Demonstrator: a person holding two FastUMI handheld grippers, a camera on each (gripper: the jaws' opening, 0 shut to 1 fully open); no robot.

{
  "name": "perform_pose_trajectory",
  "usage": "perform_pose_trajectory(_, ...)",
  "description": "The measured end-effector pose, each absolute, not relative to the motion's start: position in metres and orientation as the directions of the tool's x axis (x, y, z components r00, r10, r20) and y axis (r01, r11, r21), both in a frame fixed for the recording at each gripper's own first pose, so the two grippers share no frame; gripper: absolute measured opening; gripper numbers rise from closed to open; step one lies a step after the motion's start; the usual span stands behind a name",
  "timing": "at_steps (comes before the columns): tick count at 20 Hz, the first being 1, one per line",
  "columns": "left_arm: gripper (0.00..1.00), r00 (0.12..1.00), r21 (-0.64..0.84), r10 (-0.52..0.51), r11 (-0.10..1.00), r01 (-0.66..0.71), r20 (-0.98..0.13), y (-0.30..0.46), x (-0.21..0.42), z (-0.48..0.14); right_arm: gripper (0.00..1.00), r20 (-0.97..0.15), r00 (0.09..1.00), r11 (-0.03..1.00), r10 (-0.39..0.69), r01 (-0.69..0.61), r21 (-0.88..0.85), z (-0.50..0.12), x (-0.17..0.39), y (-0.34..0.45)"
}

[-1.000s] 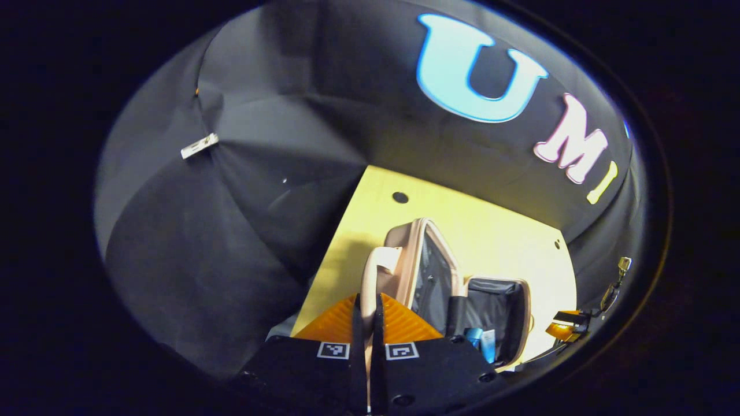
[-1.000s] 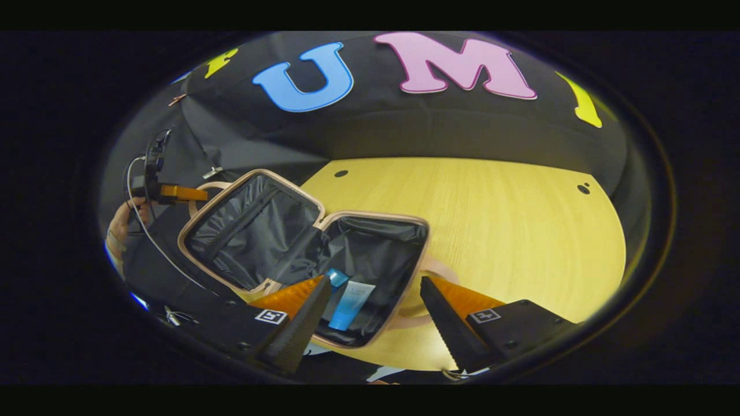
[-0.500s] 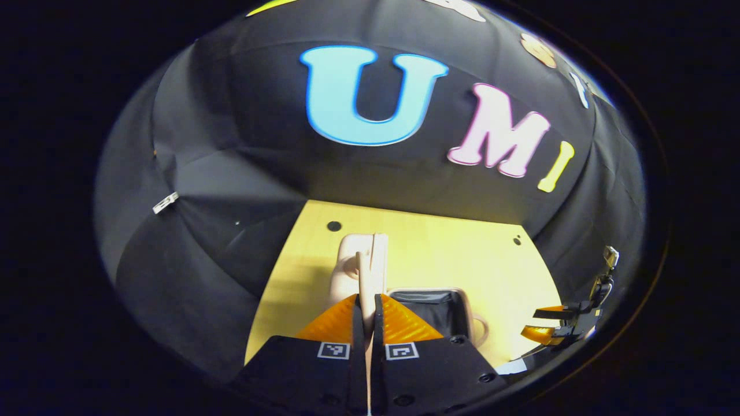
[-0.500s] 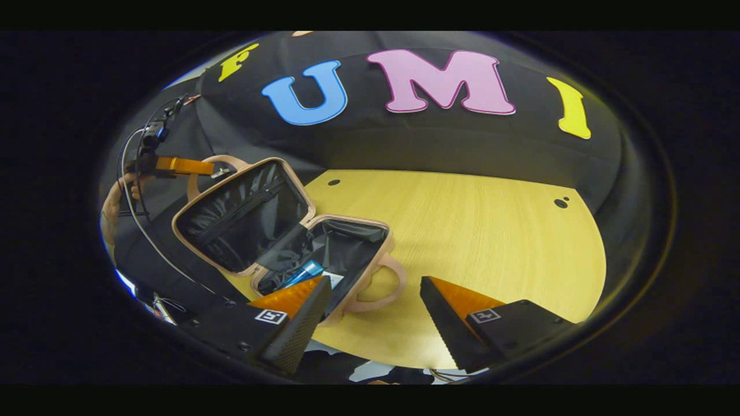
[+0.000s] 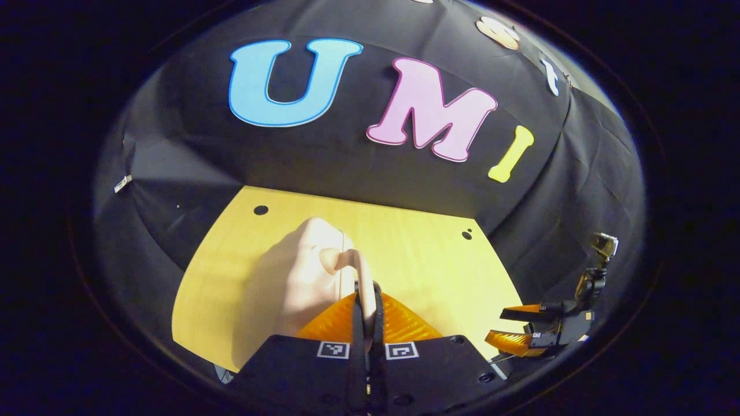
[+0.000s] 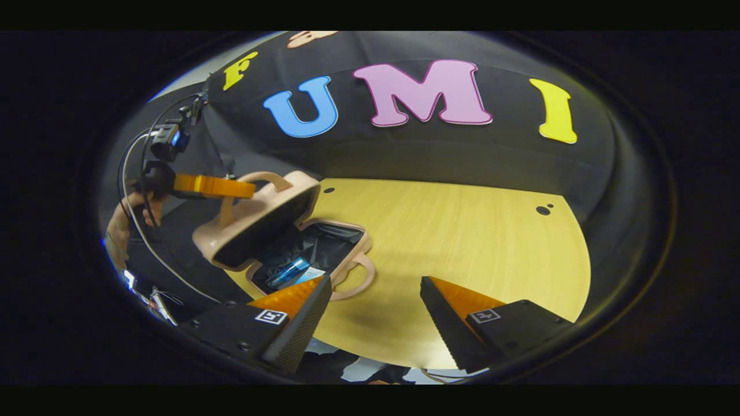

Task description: First open the suitcase, pack the skin care products into it, and then close the suitcase.

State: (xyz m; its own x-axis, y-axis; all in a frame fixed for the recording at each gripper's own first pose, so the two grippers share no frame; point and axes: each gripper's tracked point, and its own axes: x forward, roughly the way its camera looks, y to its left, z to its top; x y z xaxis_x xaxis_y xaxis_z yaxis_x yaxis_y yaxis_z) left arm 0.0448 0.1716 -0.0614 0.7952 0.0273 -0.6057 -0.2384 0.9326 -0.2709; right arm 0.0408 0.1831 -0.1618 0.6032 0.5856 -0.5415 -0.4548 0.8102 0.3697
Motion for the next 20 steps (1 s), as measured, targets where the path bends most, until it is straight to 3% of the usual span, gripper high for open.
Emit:
perform_pose_trajectory(4, 0.08, 0.736, -0.319, -0.058, 0.922, -0.219, -0.674, 0.109, 0.073, -0.134, 0.97, -0.545, 0.616, 0.822, 0.568, -0.46, 0.336, -0.167, 0.034, 0.154)
perform_pose_trajectory(11, 0.08, 0.564, -0.211, -0.065, 0.957, -0.198, -0.823, 0.064, 0.075, -0.24, 0.97, -0.527, 0.648, 0.835, 0.55, -0.432, 0.341, -0.166, 0.034, 0.128)
perform_pose_trajectory(18, 0.16, 0.544, -0.018, 0.057, 0.991, -0.131, -0.837, 0.067, 0.081, -0.24, 0.97, -0.465, 0.725, 0.859, 0.509, -0.394, 0.326, -0.149, 0.043, 0.115)
perform_pose_trajectory(19, 0.29, 0.557, -0.01, 0.069, 0.99, -0.138, -0.828, 0.068, 0.082, -0.237, 0.97, -0.456, 0.733, 0.861, 0.505, -0.392, 0.325, -0.145, 0.045, 0.114)
perform_pose_trajectory(20, 0.29, 0.568, -0.021, 0.07, 0.988, -0.152, -0.82, 0.068, 0.083, -0.234, 0.97, -0.444, 0.743, 0.863, 0.501, -0.389, 0.322, -0.14, 0.046, 0.115)
